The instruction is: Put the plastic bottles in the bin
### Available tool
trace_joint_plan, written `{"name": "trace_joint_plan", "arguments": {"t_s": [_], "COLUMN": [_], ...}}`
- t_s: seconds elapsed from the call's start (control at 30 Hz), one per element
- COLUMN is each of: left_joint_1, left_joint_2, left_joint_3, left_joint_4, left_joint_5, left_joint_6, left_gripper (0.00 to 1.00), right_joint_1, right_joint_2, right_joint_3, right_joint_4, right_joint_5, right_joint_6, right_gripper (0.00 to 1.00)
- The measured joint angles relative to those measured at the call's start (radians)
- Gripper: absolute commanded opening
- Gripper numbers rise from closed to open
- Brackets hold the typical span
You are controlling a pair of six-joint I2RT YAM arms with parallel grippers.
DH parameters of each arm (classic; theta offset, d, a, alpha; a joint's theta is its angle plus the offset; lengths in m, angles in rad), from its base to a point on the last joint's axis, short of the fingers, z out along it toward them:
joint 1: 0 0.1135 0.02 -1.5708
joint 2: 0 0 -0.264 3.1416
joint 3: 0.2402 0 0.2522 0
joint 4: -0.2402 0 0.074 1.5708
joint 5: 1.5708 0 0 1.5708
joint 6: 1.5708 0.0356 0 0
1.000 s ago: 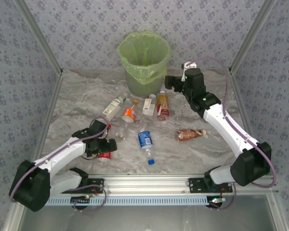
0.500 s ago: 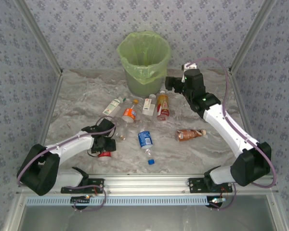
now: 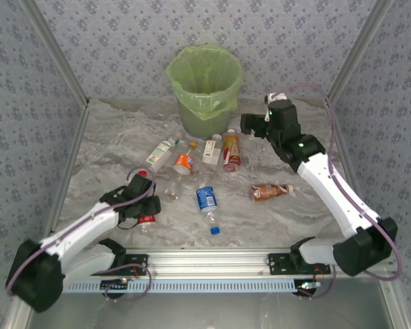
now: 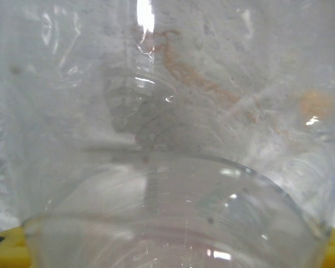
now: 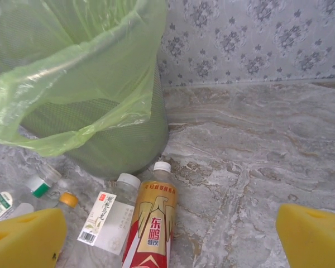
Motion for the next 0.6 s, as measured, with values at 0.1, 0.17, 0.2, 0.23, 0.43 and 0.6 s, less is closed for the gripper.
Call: {"name": "trace_joint_plan", "arguments": {"t_s": [0.1, 0.17, 0.2, 0.23, 0.43, 0.6], "left_joint_1": [0.0, 0.0, 0.0, 0.0, 0.001, 0.002], "left_joint_2": [-0.161, -0.258, -0.303, -0.332, -0.367, -0.293], "left_joint_3": [-0.054, -0.068, -0.068, -0.068, -0.056, 0.032], "left_joint_4": [-0.025, -0.055, -0.072, -0.08, -0.085, -0.054], "left_joint_5": [-0.012, -0.034, -0.047, -0.057, -0.097, -0.161], "left_joint_6": [-0.052, -0.085, -0.099, -0.108, -0.149, -0.161], "left_gripper": [0.57, 0.56, 0.55, 0.54, 0.51, 0.5], "right_joint_1": [0.0, 0.0, 0.0, 0.0, 0.0, 0.0], "right_joint_2": [-0.074, -0.115, -0.133, -0.145, -0.183, -0.183], "right_joint_3": [-0.001, -0.004, -0.01, -0.018, -0.142, -0.237], "right_joint_4": [-0.013, -0.011, -0.008, -0.004, 0.042, 0.061], "right_joint_5": [0.01, 0.017, 0.018, 0.018, 0.035, 0.07], "right_joint_6": [0.0, 0.001, 0.004, 0.007, 0.055, 0.109], "right_gripper": [0.99, 0.99, 0.99, 0.99, 0.99, 0.99]}}
